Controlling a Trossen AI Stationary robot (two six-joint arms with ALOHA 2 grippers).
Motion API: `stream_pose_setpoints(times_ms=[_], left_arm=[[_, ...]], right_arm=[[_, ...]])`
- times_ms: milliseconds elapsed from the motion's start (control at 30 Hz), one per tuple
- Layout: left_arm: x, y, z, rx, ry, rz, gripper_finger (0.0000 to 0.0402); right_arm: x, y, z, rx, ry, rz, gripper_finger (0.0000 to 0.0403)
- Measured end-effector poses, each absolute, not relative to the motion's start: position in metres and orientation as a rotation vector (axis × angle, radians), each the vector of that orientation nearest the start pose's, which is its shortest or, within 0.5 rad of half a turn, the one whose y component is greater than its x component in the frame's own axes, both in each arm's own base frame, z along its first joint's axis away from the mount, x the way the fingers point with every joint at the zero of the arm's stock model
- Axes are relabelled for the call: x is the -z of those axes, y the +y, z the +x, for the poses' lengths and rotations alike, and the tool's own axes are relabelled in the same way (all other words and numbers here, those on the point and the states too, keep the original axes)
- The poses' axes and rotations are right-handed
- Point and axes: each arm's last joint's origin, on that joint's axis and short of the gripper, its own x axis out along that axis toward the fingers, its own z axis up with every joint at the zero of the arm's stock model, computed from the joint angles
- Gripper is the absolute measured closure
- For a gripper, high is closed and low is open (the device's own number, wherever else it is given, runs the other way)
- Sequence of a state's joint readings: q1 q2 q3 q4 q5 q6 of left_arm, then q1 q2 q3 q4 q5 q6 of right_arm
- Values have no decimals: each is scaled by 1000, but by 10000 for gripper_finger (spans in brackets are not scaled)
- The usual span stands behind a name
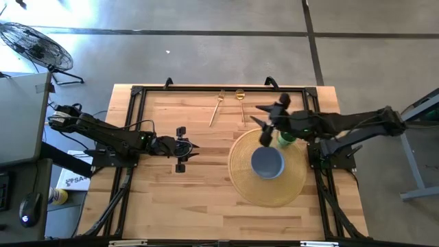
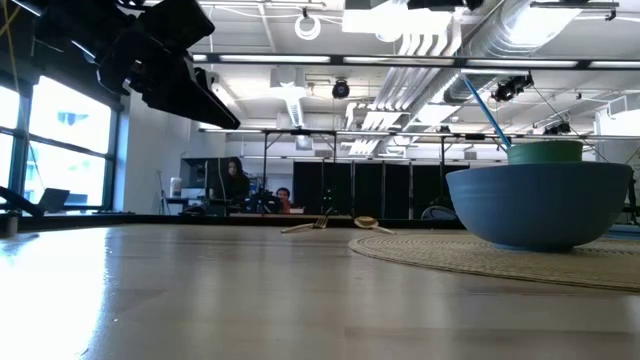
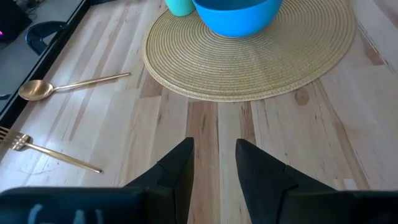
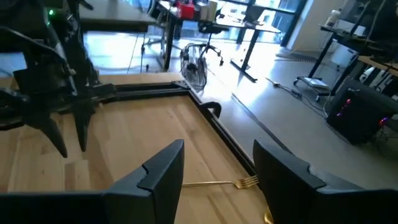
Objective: Pick & Place Utensil
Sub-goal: Put the gold spoon into the blue bowl
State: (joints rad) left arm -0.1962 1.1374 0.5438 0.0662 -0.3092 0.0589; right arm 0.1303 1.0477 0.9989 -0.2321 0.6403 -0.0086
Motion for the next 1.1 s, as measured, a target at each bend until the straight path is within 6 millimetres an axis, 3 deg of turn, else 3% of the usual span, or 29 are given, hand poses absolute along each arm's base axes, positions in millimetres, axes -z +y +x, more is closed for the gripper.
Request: stream_pose_setpoints(times_ms=[233,500,667,900,1100], left_arm=[[-208,-36,225,-95,515,190,286],[-208,-36,225,-95,516,189,286],[-207,-36,225,-95,520,190,286],[-207,-36,225,-92,523,188,286],[-207,-36,225,-93,523,188,286]], right_arm=[[-370,10,276,568,404,-190,217],[-367,-25,333,609,520,-132,217],[-339,-56,359,696,591,18,217],[-279,-105,371,848,698,247,218],[-241,-117,385,972,722,312,224]])
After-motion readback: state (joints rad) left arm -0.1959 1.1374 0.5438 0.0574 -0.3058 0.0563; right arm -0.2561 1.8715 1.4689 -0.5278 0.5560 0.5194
